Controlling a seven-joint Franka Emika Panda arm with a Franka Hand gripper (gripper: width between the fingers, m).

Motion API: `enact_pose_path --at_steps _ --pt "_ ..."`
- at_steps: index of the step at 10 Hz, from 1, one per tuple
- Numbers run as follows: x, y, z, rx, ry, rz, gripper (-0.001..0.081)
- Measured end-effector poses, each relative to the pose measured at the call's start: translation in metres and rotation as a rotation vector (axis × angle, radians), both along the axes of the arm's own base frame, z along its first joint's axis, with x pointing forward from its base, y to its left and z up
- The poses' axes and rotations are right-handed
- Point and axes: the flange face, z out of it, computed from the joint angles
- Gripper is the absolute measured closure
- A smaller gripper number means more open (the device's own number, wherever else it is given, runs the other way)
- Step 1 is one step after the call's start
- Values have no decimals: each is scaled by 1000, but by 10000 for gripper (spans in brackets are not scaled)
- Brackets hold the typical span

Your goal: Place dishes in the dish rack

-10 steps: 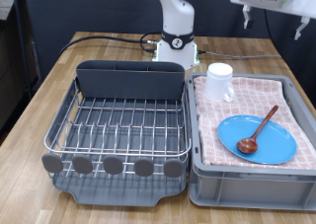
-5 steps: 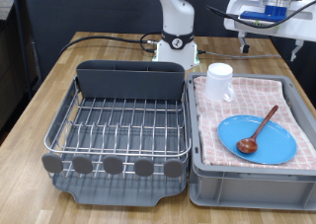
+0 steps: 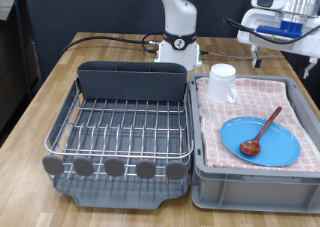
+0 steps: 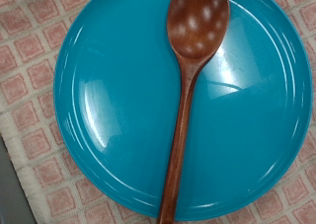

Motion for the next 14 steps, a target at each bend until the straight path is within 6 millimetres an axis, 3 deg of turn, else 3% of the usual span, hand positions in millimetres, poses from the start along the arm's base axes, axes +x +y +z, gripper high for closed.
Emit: enact_pose_path --at_steps 4,8,14 --pt "14 15 -27 -7 -4 -37 4" --pt "15 22 -53 0 -10 -74 4" --pt "21 3 -99 21 -15 -110 4"
